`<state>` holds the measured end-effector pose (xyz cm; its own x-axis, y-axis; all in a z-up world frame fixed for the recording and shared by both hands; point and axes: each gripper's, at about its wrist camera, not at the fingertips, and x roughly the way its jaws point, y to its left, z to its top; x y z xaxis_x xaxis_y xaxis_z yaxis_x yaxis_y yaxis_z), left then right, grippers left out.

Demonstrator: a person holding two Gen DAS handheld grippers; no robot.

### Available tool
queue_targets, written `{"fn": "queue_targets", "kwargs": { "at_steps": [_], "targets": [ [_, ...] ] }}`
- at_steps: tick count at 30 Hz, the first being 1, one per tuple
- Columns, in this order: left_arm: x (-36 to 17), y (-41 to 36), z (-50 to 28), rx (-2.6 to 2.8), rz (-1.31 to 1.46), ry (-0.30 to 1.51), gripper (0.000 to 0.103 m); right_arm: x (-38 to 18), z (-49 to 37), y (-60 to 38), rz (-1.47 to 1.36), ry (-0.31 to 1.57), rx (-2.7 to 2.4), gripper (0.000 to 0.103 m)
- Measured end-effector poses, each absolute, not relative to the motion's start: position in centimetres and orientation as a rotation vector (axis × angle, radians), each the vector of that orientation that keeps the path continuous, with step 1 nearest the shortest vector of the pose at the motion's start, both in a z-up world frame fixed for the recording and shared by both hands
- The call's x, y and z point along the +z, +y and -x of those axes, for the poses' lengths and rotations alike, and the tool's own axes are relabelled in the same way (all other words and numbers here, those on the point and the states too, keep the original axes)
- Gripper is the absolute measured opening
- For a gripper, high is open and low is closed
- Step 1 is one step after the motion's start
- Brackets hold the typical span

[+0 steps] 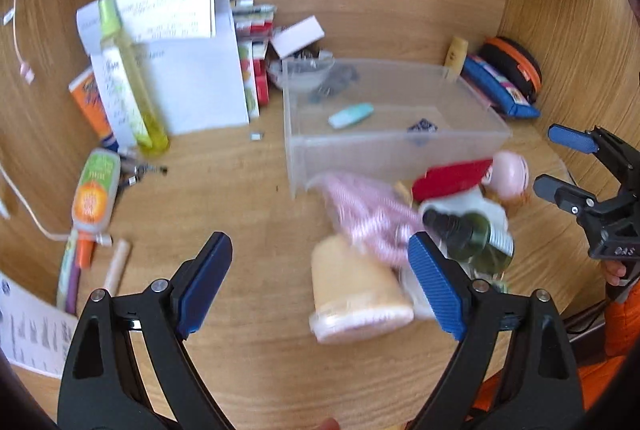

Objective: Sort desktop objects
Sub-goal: 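Grasp the cream tub with the left tool while the right tool grasps the green bottle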

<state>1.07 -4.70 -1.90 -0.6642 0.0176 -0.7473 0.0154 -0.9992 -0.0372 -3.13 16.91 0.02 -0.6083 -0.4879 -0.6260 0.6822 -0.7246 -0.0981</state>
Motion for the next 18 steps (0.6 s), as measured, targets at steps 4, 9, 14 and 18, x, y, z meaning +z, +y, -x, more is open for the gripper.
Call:
{"fn": "queue_targets", "kwargs": {
  "at_steps": [4, 9, 14, 18],
  "targets": [
    [-3.0, -4.2, -2.2, 2.839, 1.309, -0.101, 0.090, -0.7, 1.6, 15.6, -0.767, 0.458, -2.242, 0.084],
    [-4.3, -3.4, -2.7, 2.814, 1.331, -0.113, 0.090, -1.7, 0.3, 14.4, -0.756, 0.469, -2.157, 0.082],
    [-5.8, -2.8, -2.8, 2.803, 1.348, -0.126, 0.090, -2.5, -0.2, 13.2, -0.744, 0.516, -2.124, 0.066],
    [-7.0, -3.1, -2.5, 2.795, 1.376, -0.199, 0.090, -3.3, 0.2, 12.4, -0.789, 0.547, -2.090, 0.056]
  ]
}}
